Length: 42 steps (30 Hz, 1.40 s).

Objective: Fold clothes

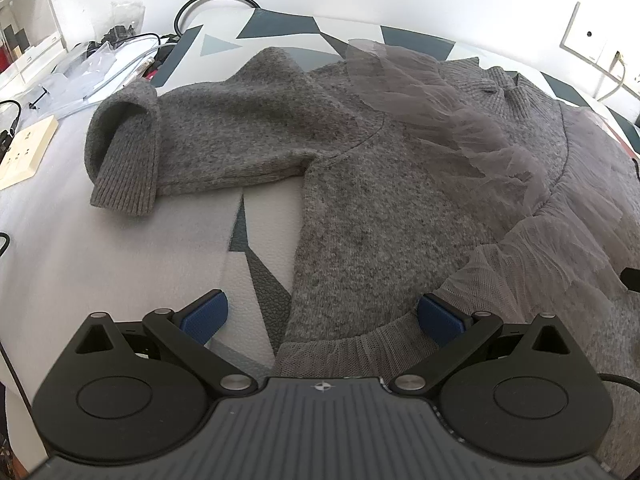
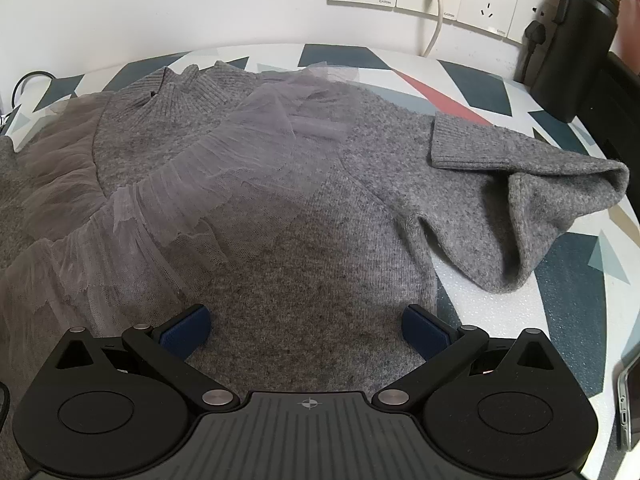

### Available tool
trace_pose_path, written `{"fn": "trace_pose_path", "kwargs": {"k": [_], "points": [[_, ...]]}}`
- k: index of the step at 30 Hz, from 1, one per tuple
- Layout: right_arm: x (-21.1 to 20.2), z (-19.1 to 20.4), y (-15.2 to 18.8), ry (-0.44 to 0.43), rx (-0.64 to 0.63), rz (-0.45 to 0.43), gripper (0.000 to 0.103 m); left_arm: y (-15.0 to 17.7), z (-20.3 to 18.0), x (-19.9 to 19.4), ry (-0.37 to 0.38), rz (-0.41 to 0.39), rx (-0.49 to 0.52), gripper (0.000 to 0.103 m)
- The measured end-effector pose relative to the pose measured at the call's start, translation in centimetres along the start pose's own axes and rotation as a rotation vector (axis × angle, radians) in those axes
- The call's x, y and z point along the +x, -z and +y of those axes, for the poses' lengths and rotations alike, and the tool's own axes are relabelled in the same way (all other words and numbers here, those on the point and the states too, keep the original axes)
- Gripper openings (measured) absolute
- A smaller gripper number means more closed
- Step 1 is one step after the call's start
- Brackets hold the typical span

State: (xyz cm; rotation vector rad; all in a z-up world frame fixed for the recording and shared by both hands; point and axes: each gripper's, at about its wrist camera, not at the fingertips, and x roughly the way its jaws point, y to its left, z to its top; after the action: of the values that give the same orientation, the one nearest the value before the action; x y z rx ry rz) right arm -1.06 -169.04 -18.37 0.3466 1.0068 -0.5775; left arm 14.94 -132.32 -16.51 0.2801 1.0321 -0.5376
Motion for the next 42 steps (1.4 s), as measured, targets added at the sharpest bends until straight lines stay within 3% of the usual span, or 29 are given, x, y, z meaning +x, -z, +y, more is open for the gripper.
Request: {"fn": "trace_pose_path", "kwargs": {"k": [17, 25, 27, 30, 34, 38, 40, 42], "points": [[0.1, -0.1, 0.1, -0.012, -0.010, -0.004, 0.102, 0.3, 0.8, -0.3, 0.066, -0.016, 0.048, 0.103], [0.2, -0.1, -0.3, -0.005, -0.001, 0.019, 0.102, 0.3, 3.3, -1.9, 0.157, -0.100, -0.068, 0.097], [0.2, -0.1, -0.5, -0.003, 0.000, 0.036, 0.102, 0.3, 4.2, -2.5, 0.187, -0.126, -0.099, 0.087], [0.4, 0.0, -0.9, 0.002, 0.008, 0.060, 0.102, 0.3, 6.2, -3.2, 0.197, -0.155, -0.170, 0.082], [0.4, 0.3, -1.3, 0.016, 0.015, 0.062, 0.102, -0.1, 9.2, -3.7, 0.128, -0.201, -0.223, 0.080], [-0.1, 0.6, -2.1, 0.040, 0.028, 0.026, 0.102, -1.7, 11.5, -3.2, 0.042, -0.236, -0.190, 0.079], [-0.4, 0.7, -2.5, 0.041, 0.042, 0.004, 0.102, -2.7, 11.9, -2.6, 0.017, -0.256, -0.137, 0.074], [-0.5, 0.7, -2.9, 0.044, 0.051, -0.005, 0.102, -3.7, 11.8, -1.7, 0.002, -0.273, -0.075, 0.061]]}}
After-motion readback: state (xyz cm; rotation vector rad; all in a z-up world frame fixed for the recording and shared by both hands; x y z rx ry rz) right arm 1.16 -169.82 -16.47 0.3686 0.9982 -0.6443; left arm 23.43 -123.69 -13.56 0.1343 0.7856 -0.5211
